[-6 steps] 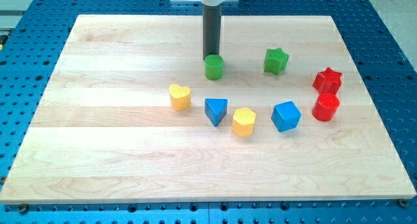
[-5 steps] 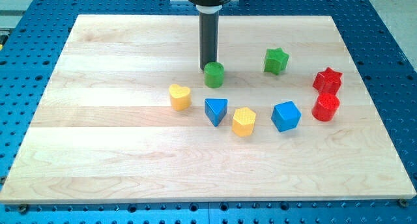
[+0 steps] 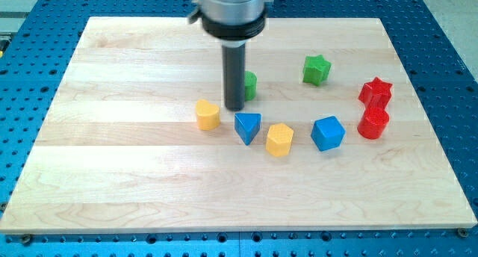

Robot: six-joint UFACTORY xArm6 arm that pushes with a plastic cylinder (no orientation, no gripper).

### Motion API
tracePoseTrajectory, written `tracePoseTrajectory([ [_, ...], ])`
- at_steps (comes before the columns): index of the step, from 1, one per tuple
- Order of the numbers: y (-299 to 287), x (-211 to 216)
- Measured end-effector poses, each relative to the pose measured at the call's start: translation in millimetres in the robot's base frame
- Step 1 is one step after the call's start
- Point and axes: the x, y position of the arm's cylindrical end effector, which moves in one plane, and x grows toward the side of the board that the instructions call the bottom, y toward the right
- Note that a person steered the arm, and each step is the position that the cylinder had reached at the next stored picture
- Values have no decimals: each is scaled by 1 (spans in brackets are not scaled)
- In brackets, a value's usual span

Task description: Place the green star and green circle together

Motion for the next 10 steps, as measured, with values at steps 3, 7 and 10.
tracePoseTrajectory([
  [3,71,-8],
  [7,185,-109],
  [10,119,-69],
])
